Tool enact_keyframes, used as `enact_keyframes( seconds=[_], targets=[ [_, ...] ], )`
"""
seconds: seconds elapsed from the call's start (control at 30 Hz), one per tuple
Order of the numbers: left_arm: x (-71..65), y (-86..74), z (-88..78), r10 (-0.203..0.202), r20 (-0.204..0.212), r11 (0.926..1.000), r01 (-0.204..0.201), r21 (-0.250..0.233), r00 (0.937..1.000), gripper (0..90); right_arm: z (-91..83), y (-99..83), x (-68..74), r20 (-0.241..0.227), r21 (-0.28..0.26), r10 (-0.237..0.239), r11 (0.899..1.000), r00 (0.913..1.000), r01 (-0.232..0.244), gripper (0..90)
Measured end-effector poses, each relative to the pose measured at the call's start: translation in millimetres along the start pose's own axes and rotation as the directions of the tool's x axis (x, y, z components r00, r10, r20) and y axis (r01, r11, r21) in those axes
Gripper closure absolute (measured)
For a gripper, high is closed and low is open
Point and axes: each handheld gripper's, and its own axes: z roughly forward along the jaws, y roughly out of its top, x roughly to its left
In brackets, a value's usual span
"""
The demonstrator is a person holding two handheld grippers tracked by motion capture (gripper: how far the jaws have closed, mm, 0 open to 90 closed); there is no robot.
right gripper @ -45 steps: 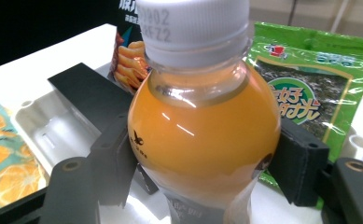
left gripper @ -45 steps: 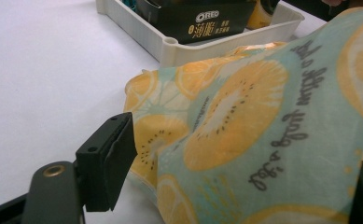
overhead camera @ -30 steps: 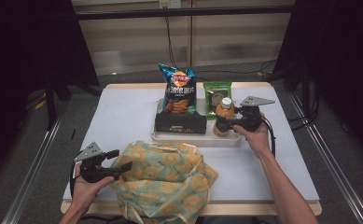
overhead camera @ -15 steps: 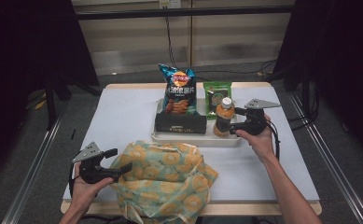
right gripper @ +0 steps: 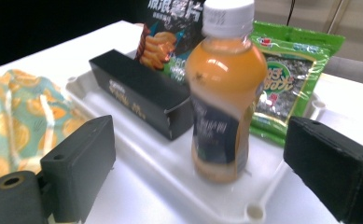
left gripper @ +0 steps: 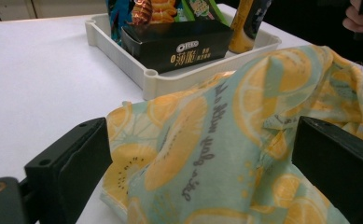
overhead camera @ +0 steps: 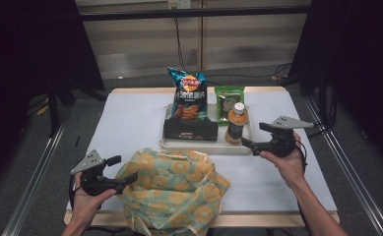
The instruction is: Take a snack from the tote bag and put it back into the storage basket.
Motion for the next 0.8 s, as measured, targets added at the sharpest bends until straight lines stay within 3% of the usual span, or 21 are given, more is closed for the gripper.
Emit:
enact_keyframes(
  seconds=[0.1, 0.23, 0.37, 0.4, 0.5, 0.8],
  targets=[
    [-3.2, 2.3, -1.5, 0.002, 0.004, 1.0000, -0.002, -0.007, 1.0000, 3.9, -13.5, -6.4, 7.1, 0.013, 0.005, -0.004, 1.000, 0.9999, 0.004, 8.6],
    [-4.6, 2.8, -1.5, 0.013, 0.010, 0.9999, -0.013, 0.007, 0.9999, 3.4, -30.1, -15.6, 11.6, 0.018, -0.009, 0.034, 0.999, 0.9993, -0.033, 8.9],
    [-6.4, 3.6, -4.6, -0.006, -0.010, 1.0000, 0.006, 0.006, 0.9999, 3.4, -46.5, -27.0, 14.4, 0.041, -0.013, 0.056, 0.998, 0.9976, -0.056, 8.9],
    [-6.9, 3.5, -6.2, -0.005, -0.001, 1.0000, 0.005, 0.003, 1.0000, 3.4, -50.4, -28.7, 14.0, 0.051, -0.014, 0.061, 0.998, 0.9968, -0.060, 8.9],
    [-10.1, 2.1, -11.5, 0.001, -0.025, 1.0000, -0.001, 0.008, 0.9997, 3.5, -62.7, -34.1, 13.5, 0.063, -0.010, 0.073, 0.997, 0.9953, -0.073, 8.3],
    [-14.7, -8.4, -15.3, -0.021, -0.020, 0.9998, 0.021, 0.004, 0.9996, 3.4, -101.7, -61.3, 22.0, 0.126, 0.009, 0.123, 0.992, 0.9844, -0.125, 7.9]
  ],
)
